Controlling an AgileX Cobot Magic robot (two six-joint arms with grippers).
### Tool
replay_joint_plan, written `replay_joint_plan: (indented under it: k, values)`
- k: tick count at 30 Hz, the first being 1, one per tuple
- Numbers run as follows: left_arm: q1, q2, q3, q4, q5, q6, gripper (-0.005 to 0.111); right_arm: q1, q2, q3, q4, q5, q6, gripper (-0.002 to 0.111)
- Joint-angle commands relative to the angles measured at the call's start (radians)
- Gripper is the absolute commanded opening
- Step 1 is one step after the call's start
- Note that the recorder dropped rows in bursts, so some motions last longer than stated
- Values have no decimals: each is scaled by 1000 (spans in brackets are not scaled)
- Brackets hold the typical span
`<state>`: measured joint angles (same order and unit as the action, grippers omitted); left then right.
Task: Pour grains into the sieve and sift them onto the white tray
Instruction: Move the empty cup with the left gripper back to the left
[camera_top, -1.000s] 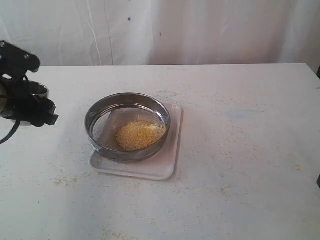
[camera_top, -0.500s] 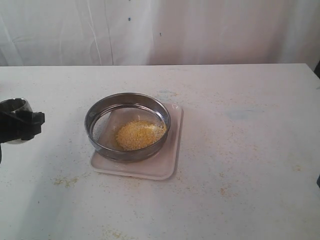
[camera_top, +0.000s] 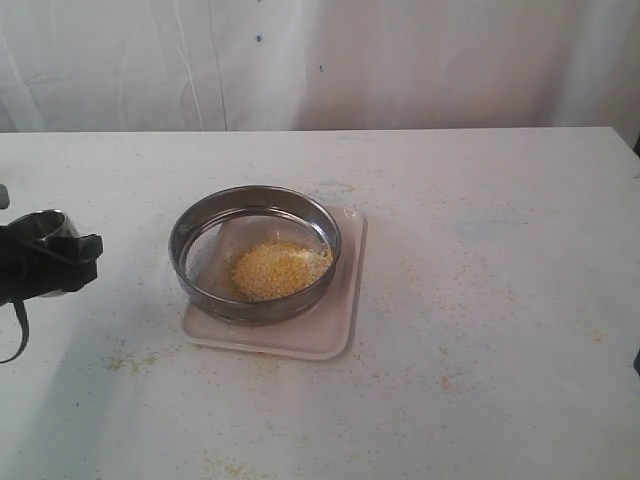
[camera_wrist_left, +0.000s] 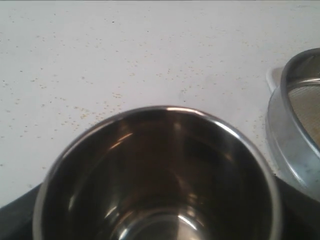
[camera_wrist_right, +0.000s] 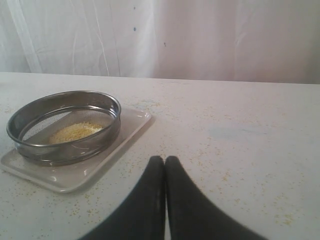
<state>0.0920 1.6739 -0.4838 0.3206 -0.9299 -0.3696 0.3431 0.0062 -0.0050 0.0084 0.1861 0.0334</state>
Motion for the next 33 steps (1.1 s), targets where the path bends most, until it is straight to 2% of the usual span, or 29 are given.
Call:
replay_joint_plan:
  k: [1, 9, 22, 26, 33]
  values:
    - [4, 64, 5, -79, -82, 52, 0, -5, -6, 5, -1, -9, 4, 0]
    - [4, 174, 1, -129, -214, 123, 0, -5, -6, 5, -1, -9, 4, 0]
    - [4, 238, -65, -149, -202, 127, 1, -5, -6, 5, -1, -9, 4, 0]
    - [4, 238, -65, -149, -201, 125, 18, -5, -6, 5, -1, -9, 4, 0]
    - [4, 238, -65, -147, -201, 123, 56, -5, -6, 5, -1, -9, 4, 0]
